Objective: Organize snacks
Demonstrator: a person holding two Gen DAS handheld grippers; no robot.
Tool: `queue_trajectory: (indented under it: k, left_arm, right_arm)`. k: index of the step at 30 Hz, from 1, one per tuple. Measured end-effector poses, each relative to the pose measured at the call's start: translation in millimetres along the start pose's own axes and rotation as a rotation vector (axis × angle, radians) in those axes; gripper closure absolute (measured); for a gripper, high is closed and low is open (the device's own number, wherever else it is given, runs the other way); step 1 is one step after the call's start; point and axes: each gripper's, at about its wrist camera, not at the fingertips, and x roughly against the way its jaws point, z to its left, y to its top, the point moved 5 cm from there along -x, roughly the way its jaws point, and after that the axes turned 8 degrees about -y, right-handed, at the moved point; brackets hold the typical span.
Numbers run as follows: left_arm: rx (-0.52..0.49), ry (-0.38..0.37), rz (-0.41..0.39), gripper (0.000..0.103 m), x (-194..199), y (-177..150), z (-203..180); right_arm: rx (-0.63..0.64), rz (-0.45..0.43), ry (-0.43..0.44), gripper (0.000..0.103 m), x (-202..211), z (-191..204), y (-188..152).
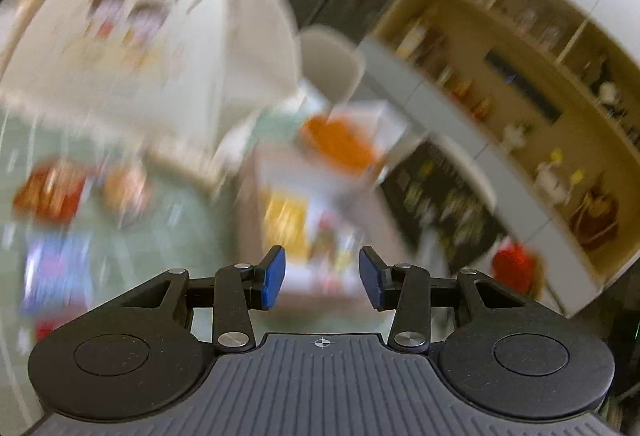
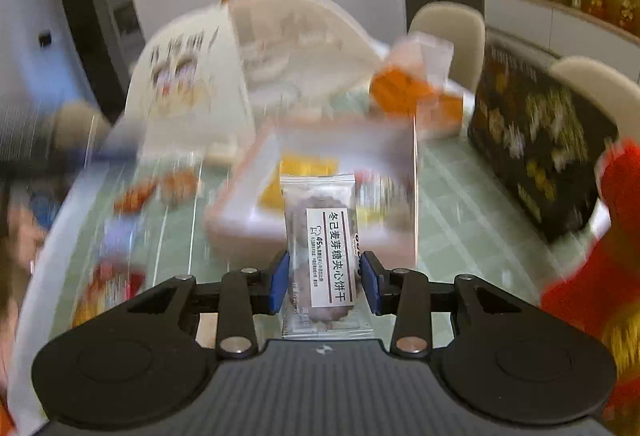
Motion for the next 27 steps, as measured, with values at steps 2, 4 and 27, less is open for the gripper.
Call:
queue_trajectory:
  k: [2,4,27]
  left_arm:
    - [0.031,0.037,0.066,0.058,0.6,-29.7,15.0]
    - [0.057,0.086,0.117,0.058,9.4,-59.8,27.6]
    - [0.214,0.433,-0.088,0.058,60.7,16.3,152.0]
  right_arm:
    - [-0.054,-0.065,0.004,0.060,-11.9,-3.8,28.6]
    - [-0.084,-0.046,-0.015,0.058,-27.9,-4.6,45.7]
    - [0.188,0.143,0.172,0.041,-9.3,109.0,14.4]
